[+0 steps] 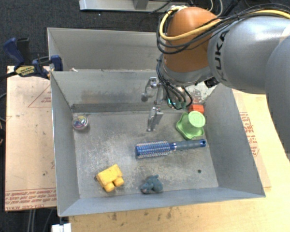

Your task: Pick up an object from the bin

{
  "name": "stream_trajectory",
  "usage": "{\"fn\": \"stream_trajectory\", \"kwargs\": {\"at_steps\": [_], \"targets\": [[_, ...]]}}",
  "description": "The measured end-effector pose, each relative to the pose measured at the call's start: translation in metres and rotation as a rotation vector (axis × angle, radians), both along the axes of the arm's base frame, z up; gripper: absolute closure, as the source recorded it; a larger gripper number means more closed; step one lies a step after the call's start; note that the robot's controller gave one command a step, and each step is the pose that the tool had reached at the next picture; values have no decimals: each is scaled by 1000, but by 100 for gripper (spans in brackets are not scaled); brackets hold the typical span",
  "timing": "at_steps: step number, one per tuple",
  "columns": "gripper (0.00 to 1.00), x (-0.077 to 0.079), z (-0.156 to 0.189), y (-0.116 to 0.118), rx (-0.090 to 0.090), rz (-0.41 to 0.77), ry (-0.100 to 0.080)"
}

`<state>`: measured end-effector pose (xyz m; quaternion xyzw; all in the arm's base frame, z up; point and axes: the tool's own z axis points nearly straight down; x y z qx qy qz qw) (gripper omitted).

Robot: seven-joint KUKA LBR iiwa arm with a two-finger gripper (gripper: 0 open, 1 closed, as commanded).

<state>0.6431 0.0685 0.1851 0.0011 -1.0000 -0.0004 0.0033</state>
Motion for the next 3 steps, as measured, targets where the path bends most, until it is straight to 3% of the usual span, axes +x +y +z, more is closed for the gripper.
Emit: {"fn": "stream_trajectory", "kwargs": {"at_steps": [1, 2, 3], "targets": [[0, -36, -93, -29, 2, 36, -11], [0, -68, -108, -134, 3, 291, -21], [0, -126, -66, -194, 9, 474, -12]]}}
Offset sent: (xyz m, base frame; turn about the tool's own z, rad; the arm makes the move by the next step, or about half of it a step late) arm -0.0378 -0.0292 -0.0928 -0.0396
